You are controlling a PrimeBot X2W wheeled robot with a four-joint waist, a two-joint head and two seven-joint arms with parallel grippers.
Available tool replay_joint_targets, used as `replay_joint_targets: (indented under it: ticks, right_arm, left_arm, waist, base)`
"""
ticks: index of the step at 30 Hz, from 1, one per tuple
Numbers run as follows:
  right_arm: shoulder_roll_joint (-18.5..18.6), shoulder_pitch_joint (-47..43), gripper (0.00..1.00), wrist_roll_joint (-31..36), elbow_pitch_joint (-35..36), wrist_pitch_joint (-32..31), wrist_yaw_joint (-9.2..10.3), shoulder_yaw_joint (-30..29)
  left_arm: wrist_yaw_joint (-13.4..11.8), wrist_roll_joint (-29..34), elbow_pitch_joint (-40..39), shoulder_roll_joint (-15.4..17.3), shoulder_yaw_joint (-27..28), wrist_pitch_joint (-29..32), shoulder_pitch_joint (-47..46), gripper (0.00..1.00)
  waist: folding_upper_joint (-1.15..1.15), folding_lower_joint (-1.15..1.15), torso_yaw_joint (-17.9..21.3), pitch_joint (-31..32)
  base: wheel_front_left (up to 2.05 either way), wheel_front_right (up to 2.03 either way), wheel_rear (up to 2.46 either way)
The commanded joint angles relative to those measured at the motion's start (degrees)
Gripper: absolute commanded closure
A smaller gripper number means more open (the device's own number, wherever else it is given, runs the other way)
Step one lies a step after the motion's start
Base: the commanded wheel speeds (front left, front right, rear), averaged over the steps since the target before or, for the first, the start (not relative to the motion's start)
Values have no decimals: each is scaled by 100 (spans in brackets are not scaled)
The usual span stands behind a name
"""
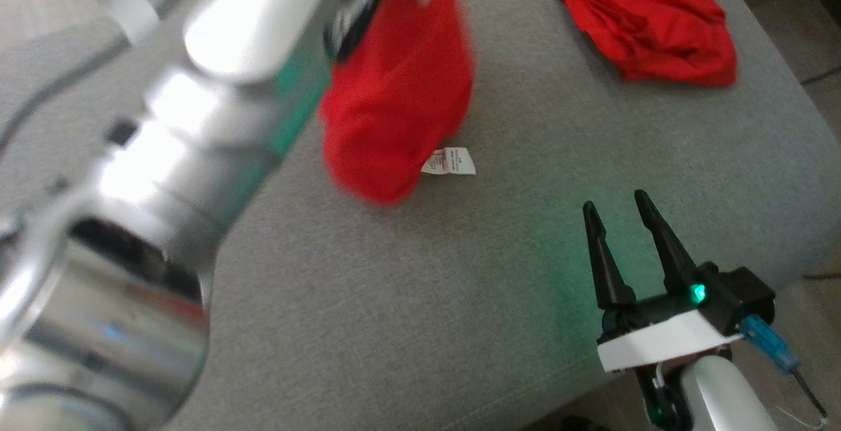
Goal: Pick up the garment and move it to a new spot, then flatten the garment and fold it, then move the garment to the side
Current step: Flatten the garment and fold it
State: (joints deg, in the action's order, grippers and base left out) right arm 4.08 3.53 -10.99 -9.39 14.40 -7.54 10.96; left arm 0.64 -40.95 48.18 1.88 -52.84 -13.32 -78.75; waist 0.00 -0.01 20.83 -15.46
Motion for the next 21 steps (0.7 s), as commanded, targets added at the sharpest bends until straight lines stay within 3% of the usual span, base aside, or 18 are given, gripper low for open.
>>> replay_joint_targets:
  ticks: [1,5,9,13,21]
  right_arm:
    - [-28,-70,0,40,158,60,5,85]
    - [-11,-196,0,83,154,60,5,13]
    - [23,-275,0,119,194,60,5,-89]
    - [52,-366,0,144,232,60,5,-168]
    - [155,-589,0,221,261,60,5,-292]
  left_arm:
    - [-70,-15,-186,100,244,-84,-528,100]
    - [-286,-19,-343,101,773,-161,-817,100]
    - [-449,-37,-697,126,1611,-165,-267,100]
    - [-527,-128,-997,118,2318,-166,1044,100]
    - [-697,85,-1991,102,3718,-167,4522,100]
  waist:
    - [0,1,-141,136]
    - [0,1,-409,389]
    - [0,1,-776,542]
    - [0,1,-1207,626]
    - [0,1,-1967,718]
  base:
    - [0,0,0]
    - [0,0,0]
    - [0,0,0]
    - [0,0,0]
    - [0,0,0]
